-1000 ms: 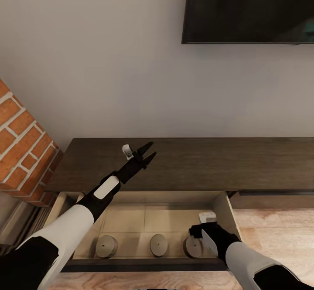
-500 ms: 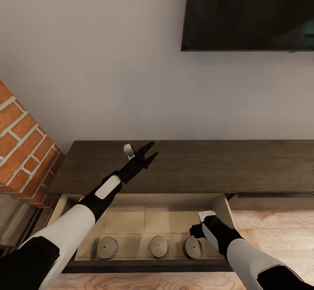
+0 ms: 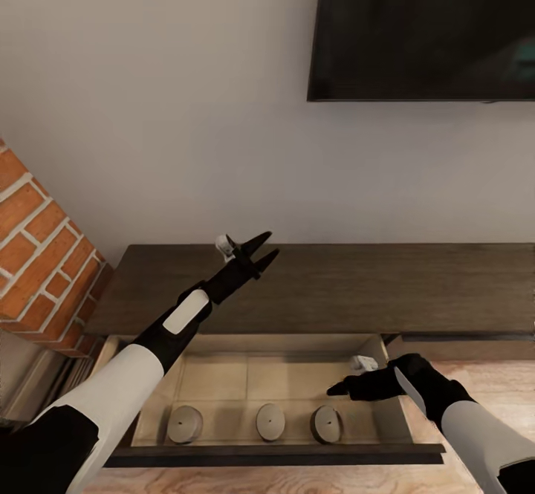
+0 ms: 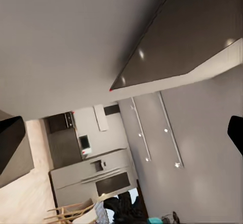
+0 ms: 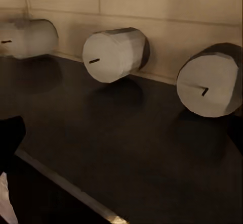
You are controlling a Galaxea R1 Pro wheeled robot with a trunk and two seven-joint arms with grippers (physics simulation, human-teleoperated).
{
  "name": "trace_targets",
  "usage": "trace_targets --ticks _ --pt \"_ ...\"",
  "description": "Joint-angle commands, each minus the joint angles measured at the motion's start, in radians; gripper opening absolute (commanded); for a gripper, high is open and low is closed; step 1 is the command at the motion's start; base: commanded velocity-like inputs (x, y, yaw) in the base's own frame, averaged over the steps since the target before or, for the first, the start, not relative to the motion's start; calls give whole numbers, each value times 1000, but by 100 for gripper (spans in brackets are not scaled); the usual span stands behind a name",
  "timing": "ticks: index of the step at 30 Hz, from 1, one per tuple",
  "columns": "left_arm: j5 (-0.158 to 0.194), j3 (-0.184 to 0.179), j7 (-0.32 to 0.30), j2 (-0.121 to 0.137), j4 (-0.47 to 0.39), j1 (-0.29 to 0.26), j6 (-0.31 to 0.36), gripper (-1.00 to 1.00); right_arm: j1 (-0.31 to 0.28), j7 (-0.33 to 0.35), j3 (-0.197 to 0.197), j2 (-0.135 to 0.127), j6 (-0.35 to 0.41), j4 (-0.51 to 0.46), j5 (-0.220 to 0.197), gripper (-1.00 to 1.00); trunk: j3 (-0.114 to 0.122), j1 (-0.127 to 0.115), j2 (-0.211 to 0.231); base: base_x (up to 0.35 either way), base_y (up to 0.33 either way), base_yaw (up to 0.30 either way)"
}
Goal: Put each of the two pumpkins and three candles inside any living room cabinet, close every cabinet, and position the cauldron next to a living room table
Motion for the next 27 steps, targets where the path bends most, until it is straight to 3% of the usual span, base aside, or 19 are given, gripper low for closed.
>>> trace_targets --ticks 1,2,4,7,20,26,27 --pt "0 0 0 0 -1 0 0 100 0 27 0 -10 5 0 0 100 3 -4 7 0 0 0" --pt "0 -1 0 2 -3 0 3 100 0 82 0 -33 13 -1 0 100 6 -8 14 0 0 0" --pt "-1 -3 0 5 -6 -1 37 100 0 128 0 -59 19 -2 0 100 13 -15 28 -32 0 0" --pt "-3 -4 1 6 -9 -1 144 100 0 182 1 -85 23 -2 -1 100 22 -27 49 -222 0 0" --pt "-5 -6 4 9 -6 0 174 100 0 218 7 -92 24 -2 6 100 63 -77 140 -312 0 0" --pt "-8 -11 1 50 2 4 180 100 0 218 9 -89 23 6 5 100 82 -100 182 -87 0 0" --pt "-9 -25 0 60 4 13 181 100 0 218 9 -89 23 8 4 100 82 -100 182 -15 0 0"
